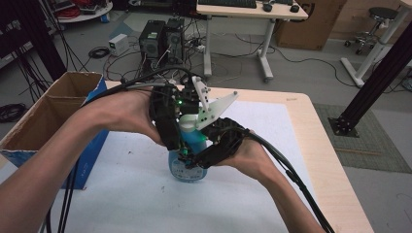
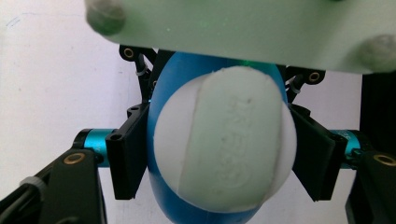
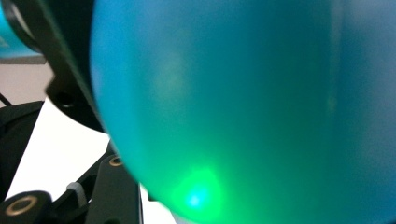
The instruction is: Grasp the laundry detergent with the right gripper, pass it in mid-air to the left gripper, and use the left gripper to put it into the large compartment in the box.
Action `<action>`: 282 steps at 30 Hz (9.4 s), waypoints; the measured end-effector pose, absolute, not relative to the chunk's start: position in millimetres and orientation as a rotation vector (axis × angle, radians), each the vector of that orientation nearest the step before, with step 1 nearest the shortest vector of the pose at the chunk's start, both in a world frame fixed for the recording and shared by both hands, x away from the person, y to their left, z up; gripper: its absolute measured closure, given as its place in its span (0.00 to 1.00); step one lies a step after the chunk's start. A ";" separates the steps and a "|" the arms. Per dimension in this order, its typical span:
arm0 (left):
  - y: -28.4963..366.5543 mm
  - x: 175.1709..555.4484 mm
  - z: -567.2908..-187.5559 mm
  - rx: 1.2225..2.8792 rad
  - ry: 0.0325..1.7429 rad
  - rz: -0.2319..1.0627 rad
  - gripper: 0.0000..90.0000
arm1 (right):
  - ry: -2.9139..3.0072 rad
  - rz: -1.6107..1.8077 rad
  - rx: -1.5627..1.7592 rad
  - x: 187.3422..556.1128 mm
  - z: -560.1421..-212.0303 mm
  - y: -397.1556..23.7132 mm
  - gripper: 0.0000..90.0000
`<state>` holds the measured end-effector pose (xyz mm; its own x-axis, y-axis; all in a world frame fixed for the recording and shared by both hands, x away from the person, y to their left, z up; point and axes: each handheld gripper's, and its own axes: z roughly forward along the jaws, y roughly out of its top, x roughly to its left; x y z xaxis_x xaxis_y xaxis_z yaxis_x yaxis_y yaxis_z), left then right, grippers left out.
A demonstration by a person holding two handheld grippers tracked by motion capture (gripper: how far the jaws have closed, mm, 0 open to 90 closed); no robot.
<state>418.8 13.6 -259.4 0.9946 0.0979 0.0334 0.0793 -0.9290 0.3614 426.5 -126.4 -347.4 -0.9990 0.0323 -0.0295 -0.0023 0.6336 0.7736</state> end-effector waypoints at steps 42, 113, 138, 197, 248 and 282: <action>16.4 420.0 -261.6 2.804 0.116 0.093 0.42 | 2.834 1.363 0.093 426.5 -354.6 -136.3 0.42; 247.4 404.4 -101.4 2.608 1.230 0.417 0.42 | 2.925 0.482 0.660 402.4 -343.3 -282.0 0.14; 263.3 410.7 -157.7 2.627 1.318 0.324 0.42 | 2.942 0.371 0.623 403.0 -346.5 -273.7 0.14; 264.9 424.7 -275.7 2.947 0.847 0.211 0.42 | 2.944 0.332 0.610 399.5 -356.3 -274.4 0.14; 130.9 405.8 -200.1 2.954 0.407 0.356 0.18 | 2.945 0.338 0.589 393.9 -354.9 -267.2 0.14; 40.2 408.6 -327.1 3.036 0.236 0.108 0.18 | 2.940 0.374 0.510 394.4 -343.7 -227.0 0.14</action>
<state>408.6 40.2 -327.1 0.9855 0.1576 0.0633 0.1509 -0.9835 0.0997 394.4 -227.0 -343.7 -0.9338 0.3466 -0.0887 0.3134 0.9120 0.2648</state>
